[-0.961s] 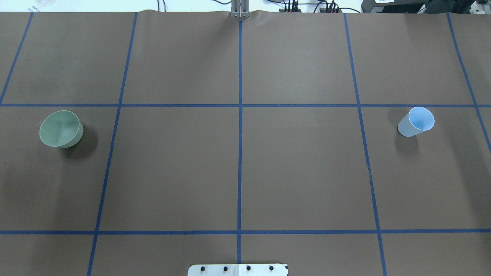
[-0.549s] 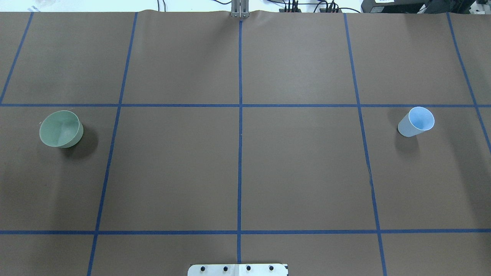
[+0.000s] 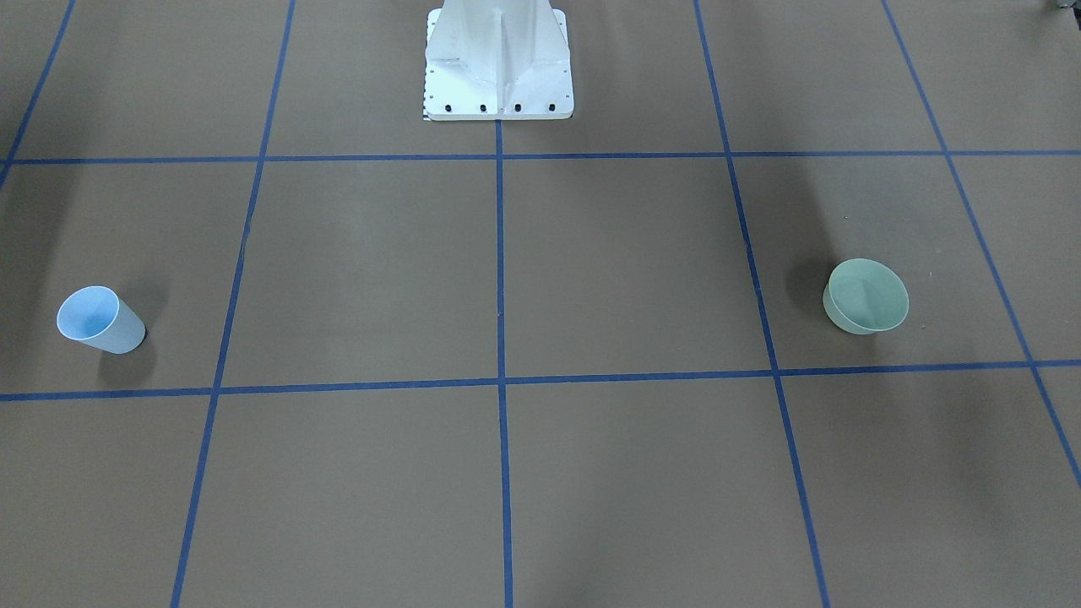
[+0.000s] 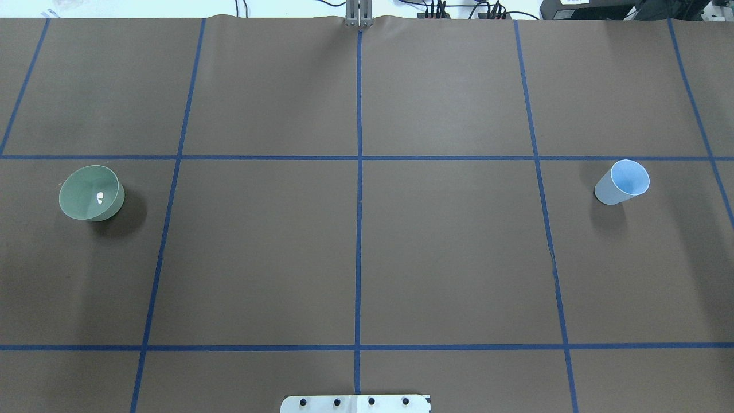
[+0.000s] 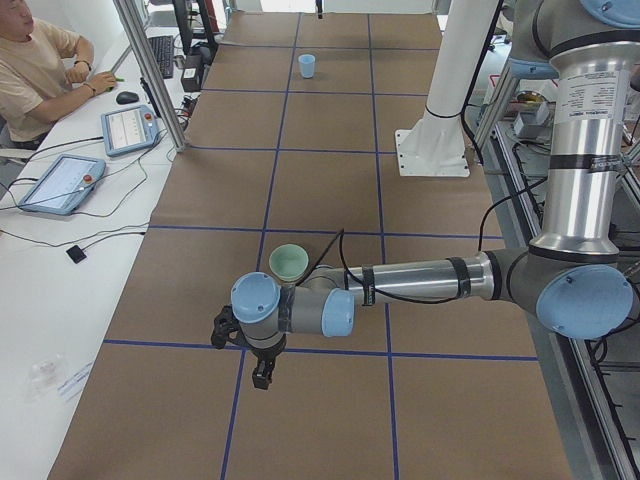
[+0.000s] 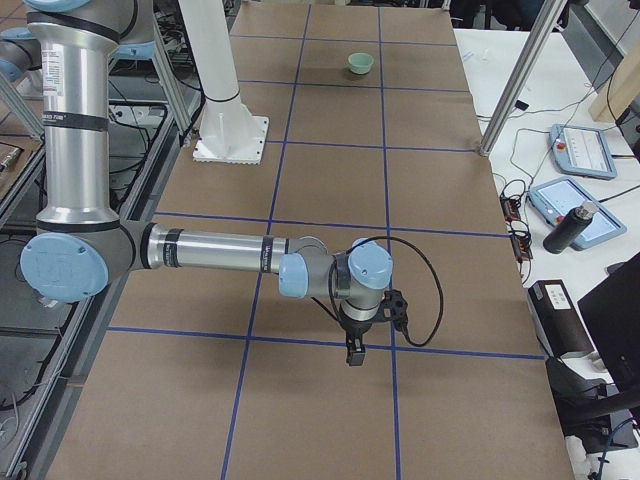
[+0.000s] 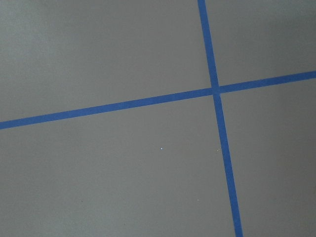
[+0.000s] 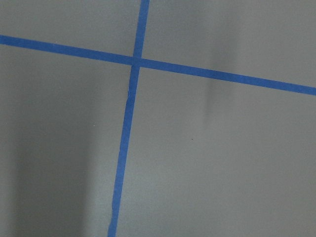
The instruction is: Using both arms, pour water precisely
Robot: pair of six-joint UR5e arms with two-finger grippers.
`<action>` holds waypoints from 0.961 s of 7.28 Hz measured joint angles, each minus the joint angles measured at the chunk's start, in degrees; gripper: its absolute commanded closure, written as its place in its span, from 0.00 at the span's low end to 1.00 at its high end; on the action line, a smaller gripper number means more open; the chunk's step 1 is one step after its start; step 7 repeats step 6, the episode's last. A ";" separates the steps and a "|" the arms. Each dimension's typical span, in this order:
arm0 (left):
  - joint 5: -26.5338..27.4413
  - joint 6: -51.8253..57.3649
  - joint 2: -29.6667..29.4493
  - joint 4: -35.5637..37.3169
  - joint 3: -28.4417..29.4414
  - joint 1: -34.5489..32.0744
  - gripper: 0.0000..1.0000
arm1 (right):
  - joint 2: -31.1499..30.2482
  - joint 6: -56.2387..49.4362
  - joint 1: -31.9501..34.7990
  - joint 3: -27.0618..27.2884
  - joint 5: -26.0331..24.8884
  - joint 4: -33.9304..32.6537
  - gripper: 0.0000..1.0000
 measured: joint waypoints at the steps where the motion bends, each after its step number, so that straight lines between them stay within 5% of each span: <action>1: 0.01 0.00 0.03 0.00 0.00 0.00 0.00 | 0.00 -0.02 0.00 -0.02 0.51 0.00 0.01; 7: -0.01 -0.09 0.13 0.01 -0.13 0.00 0.00 | 0.04 -0.07 0.00 -0.14 1.19 0.04 0.01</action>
